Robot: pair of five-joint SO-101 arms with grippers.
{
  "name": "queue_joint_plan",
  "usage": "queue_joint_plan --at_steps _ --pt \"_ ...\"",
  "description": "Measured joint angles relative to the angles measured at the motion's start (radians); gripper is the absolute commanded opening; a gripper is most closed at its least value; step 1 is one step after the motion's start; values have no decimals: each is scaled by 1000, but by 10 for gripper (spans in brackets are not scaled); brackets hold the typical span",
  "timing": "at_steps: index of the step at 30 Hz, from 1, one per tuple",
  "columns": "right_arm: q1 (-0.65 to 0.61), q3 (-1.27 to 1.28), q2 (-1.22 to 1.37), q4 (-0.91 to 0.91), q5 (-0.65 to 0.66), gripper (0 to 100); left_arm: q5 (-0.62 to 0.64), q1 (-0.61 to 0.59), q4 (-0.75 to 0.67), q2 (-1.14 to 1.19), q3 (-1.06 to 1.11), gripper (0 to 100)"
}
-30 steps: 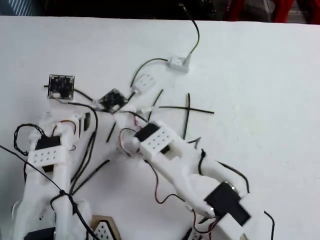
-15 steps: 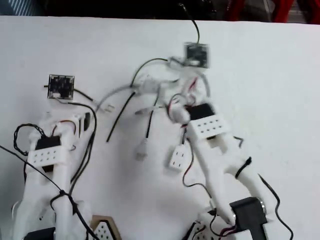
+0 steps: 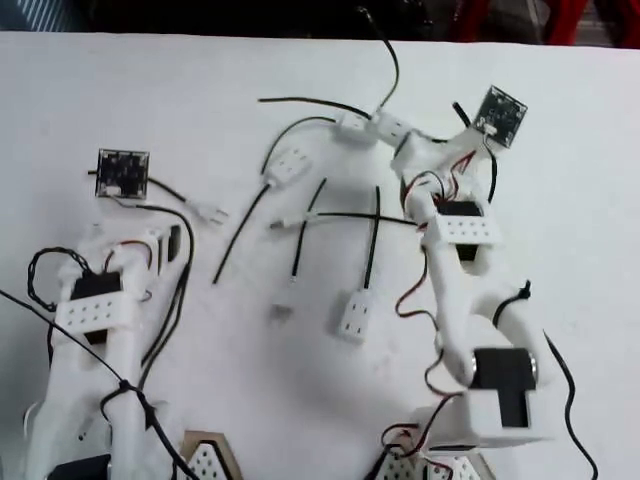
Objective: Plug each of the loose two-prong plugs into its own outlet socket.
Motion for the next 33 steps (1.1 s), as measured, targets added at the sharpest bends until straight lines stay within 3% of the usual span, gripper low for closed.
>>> queue_joint_plan --at_steps 3,7,17,24,33 --pt "8 -15 23 9 0 87 0 0 0 0 2 255" --pt "8 -89 25 149 0 201 0 0 -6 0 15 255" --pt "-54 -110 -69 400 -2 169 0 0 -6 0 15 255" --pt "-255 -110 -193 606 -8 163 0 0 -6 0 15 255" --pt "-519 -215 -28 617 -229 163 0 8 -6 0 15 255"
